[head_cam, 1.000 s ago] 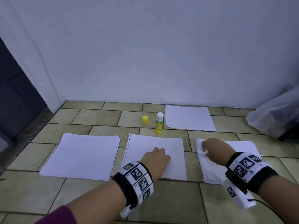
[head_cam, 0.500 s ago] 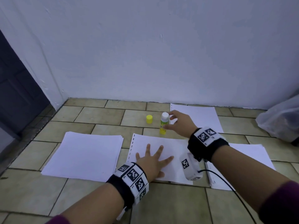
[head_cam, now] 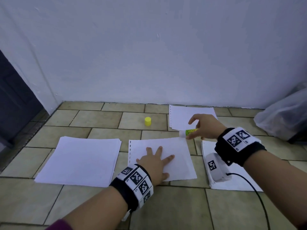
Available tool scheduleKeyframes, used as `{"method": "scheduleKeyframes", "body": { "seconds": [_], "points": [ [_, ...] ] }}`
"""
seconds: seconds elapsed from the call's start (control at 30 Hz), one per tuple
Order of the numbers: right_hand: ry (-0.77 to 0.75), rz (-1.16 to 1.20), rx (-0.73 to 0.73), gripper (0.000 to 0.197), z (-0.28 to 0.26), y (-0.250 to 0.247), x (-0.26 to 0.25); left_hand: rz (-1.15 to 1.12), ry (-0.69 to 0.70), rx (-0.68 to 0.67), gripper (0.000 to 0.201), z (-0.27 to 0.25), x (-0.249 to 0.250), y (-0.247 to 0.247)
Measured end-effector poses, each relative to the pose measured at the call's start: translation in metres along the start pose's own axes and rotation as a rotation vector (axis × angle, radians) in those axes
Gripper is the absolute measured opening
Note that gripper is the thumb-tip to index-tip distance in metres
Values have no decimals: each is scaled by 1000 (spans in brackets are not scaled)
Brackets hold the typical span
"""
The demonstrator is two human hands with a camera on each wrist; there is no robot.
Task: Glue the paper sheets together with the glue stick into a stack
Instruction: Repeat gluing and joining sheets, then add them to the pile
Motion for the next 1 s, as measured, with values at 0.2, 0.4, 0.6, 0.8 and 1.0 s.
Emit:
{"method": "scheduleKeyframes", "body": {
  "seconds": [0.2, 0.4, 0.6, 0.8, 1.0],
  "points": [
    [-66, 87, 18, 29, -7, -4, 0, 39, -2, 63, 70, 5, 3, -7],
    [-153, 368, 193, 32, -13, -9, -2, 23, -6, 99, 70, 5, -2, 1],
    [-182, 416, 251, 23, -18, 8, -5, 30, -7, 132, 70, 6, -2, 5],
    [-194, 241, 205, 20, -15, 33, -12, 33, -15, 134, 70, 7, -3, 5],
    [-222, 96, 186, 20, -12, 32, -15, 47, -16, 123, 71, 7, -3, 2]
  ]
}}
Point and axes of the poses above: each hand's wrist, its own z-axis towards the middle knuckle, its own y-axis out of the palm, x = y × z, the point moved 7 cm from there along z, towards the middle knuckle, and after that the axes turned 15 degrees about y, right-handed, at the moved point
